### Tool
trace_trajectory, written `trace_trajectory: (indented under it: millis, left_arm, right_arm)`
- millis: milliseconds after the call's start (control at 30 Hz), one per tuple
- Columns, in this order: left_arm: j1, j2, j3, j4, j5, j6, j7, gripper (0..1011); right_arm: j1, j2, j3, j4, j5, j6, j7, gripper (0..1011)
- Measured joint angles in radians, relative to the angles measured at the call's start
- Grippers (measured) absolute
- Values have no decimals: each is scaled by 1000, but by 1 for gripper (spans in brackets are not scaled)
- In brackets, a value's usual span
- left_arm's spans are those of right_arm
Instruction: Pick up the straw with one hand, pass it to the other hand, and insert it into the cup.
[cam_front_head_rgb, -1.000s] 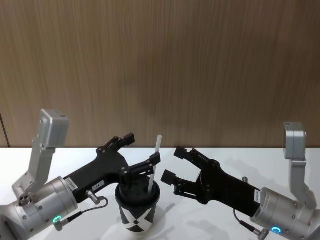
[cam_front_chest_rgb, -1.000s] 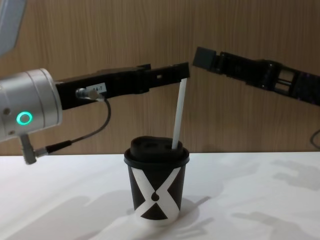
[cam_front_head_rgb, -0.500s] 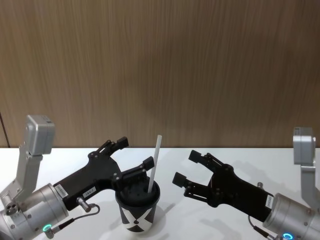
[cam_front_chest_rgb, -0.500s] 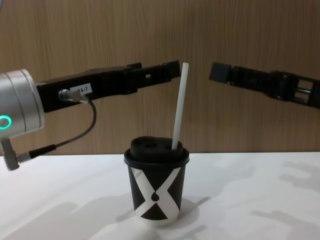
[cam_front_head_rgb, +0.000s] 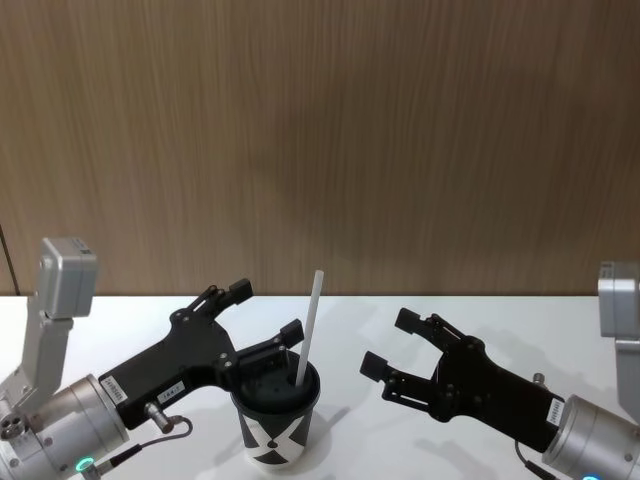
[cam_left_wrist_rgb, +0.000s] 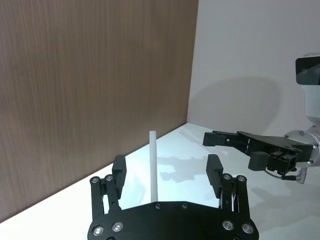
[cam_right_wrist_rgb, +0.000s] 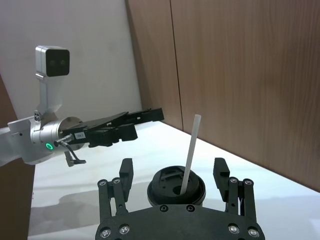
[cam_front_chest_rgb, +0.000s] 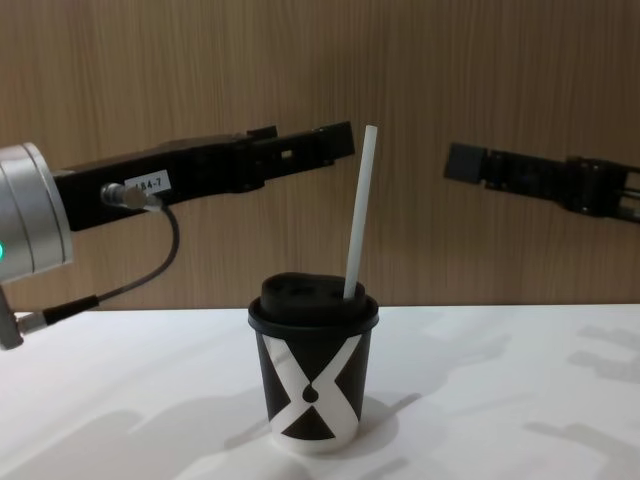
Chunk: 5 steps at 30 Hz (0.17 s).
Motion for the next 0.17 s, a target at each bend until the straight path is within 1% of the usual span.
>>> trace_trajectory:
  millis: [167]
  left_arm:
    - [3, 3, -1, -2, -3, -3, -2, 1003]
  right_arm:
    - [-5, 6, 2, -5, -1, 1, -7, 1001]
